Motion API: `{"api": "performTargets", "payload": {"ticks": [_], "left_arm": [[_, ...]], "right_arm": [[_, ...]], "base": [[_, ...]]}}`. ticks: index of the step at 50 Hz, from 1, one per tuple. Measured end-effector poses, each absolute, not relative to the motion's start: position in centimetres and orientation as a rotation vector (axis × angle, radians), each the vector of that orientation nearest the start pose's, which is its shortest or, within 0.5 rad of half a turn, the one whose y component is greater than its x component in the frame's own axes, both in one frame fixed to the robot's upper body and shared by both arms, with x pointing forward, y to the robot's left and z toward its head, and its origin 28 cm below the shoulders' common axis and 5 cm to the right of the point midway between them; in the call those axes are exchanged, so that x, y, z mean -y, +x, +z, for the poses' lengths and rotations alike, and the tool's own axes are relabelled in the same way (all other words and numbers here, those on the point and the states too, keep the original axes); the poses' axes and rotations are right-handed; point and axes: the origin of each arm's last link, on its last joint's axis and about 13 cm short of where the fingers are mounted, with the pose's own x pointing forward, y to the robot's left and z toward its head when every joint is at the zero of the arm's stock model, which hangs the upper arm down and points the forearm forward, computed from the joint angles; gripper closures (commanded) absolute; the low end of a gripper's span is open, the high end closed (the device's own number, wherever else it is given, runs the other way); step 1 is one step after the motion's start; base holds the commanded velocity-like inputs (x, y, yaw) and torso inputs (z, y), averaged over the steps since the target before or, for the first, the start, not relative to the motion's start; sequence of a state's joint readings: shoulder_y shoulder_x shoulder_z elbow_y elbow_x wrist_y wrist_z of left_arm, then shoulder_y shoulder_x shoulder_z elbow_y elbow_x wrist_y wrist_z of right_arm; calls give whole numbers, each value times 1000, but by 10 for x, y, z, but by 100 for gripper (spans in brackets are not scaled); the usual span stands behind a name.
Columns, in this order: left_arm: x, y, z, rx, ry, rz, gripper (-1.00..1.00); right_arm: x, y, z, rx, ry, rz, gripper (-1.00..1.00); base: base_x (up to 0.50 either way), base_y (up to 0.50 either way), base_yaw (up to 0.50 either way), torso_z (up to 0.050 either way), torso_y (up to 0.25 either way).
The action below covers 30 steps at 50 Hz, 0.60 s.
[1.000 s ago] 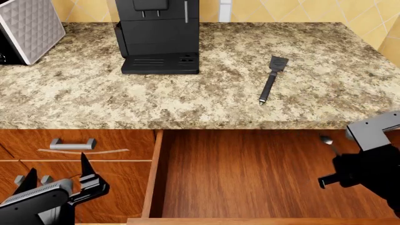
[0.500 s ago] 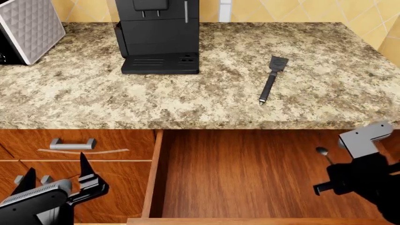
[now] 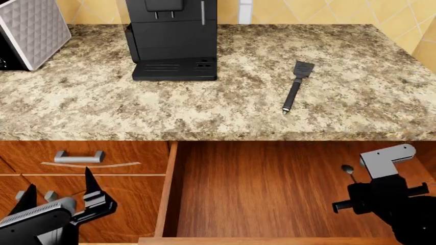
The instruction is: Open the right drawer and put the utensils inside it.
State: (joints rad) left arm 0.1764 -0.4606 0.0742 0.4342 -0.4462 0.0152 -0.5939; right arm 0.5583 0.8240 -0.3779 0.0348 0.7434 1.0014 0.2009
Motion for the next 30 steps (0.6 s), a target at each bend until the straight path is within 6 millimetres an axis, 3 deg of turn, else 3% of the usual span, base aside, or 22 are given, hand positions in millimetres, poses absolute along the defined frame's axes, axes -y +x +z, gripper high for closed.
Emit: {"api": "performTargets", "payload": {"ticks": [20,21,30], "left_arm": [[-260,173,83,183,-82,337,-100],[-260,173,83,183,-82,337,-100],[-260,172,82,184,-82,338,-100]], "right_arm": [[249,266,96,-744,-302,-92,100],[249,266,96,-745,-302,-92,-100],[249,268,95,-753,-306,-94,-100]], "base": [[0,0,0,0,0],[0,0,0,0,0],[0,0,0,0,0]]}}
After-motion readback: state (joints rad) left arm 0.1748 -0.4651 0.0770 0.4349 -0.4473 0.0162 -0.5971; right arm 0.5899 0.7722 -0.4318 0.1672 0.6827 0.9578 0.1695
